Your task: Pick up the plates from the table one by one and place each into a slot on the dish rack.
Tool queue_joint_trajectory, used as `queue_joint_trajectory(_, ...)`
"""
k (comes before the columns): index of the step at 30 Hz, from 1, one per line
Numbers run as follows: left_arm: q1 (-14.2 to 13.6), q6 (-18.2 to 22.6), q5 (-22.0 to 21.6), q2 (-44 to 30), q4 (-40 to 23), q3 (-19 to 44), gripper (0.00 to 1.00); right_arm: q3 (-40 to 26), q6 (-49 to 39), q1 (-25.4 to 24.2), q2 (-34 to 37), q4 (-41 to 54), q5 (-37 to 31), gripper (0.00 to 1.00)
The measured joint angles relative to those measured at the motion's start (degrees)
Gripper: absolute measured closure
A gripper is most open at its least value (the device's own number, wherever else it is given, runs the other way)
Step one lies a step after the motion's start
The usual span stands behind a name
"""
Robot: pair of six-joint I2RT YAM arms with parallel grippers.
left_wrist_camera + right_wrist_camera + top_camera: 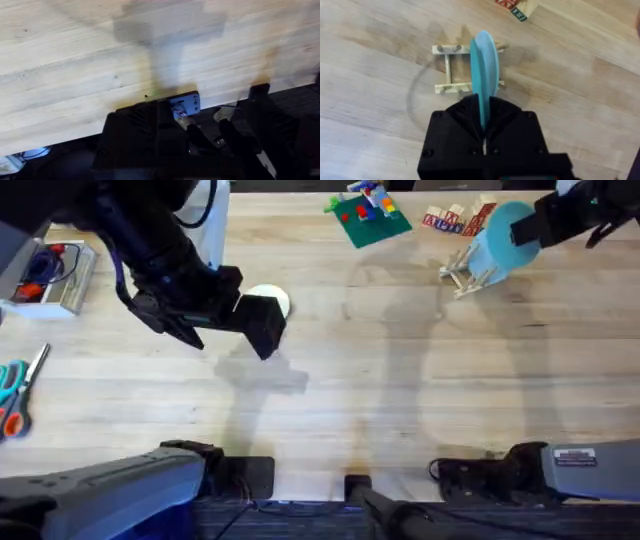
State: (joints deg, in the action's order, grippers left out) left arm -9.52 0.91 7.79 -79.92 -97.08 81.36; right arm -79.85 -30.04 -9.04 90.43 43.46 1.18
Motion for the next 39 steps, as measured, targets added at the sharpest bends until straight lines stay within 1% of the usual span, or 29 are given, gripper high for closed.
queue_joint_trajectory(12,0.00,0.00,0.00,0.00,0.00,0.00,0.007,-0.02,0.29,0.00,2.68,-1.86,-0.33,0.972)
queue_joint_trajectory(39,0.00,0.00,0.00,0.00,0.00,0.00,0.007,-0.02,1.77,0.02,4.67,-2.73,1.24,0.972)
